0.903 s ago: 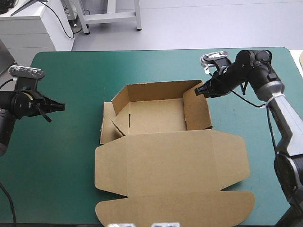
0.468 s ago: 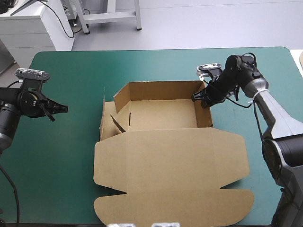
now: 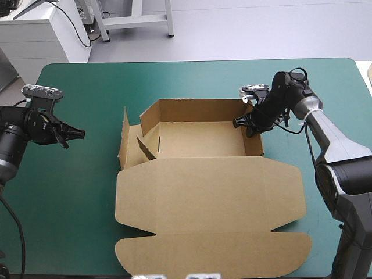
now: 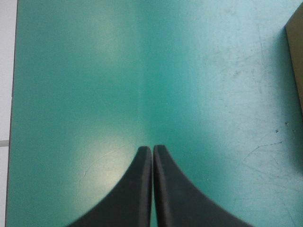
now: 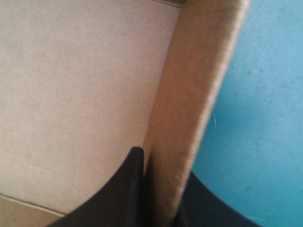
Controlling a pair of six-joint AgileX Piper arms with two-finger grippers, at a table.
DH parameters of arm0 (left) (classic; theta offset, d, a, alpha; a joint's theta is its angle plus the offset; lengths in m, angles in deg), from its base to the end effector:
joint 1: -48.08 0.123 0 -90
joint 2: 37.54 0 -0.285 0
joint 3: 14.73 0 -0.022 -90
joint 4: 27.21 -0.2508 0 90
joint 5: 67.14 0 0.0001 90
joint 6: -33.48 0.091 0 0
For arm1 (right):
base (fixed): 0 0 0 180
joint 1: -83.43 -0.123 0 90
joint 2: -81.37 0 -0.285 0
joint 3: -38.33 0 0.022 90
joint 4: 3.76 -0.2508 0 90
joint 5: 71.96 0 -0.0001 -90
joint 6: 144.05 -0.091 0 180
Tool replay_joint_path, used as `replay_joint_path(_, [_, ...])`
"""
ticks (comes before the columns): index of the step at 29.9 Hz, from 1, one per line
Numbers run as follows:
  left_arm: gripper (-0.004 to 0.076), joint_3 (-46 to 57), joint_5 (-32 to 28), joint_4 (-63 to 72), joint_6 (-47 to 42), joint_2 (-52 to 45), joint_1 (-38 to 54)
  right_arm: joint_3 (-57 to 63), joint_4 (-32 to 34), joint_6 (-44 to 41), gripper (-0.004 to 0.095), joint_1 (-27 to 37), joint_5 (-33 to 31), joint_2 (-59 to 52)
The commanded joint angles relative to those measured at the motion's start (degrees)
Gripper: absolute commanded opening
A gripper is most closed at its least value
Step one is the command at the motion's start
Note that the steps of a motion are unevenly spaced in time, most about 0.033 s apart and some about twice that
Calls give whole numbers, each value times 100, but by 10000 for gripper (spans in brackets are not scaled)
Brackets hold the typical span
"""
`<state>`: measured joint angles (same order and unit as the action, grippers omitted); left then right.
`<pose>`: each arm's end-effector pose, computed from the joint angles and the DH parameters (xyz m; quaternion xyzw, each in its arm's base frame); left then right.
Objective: Fold the box
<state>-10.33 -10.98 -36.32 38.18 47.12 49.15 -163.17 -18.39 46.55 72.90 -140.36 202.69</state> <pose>0.2754 0.0171 0.3590 0.0526 0.9501 0.0911 0.2937 0.4070 0.0974 0.2590 -0.1470 0.9762 0.1225 0.1019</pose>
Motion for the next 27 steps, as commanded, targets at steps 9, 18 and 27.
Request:
replay_joint_path(9, [-8, -159, -452, 206, -237, -121, 40, -144, -778, -78, -15, 69, 748, -536])
replay_joint_path(18, [-8, -159, -1052, 2350, -205, -69, 402, -144, -1437, 233, -15, 646, 648, -1295])
replay_joint_path(27, [-8, -159, -1139, 4853, 1103, -69, 470, -144, -2382, 753, -15, 1343, 222, -2090])
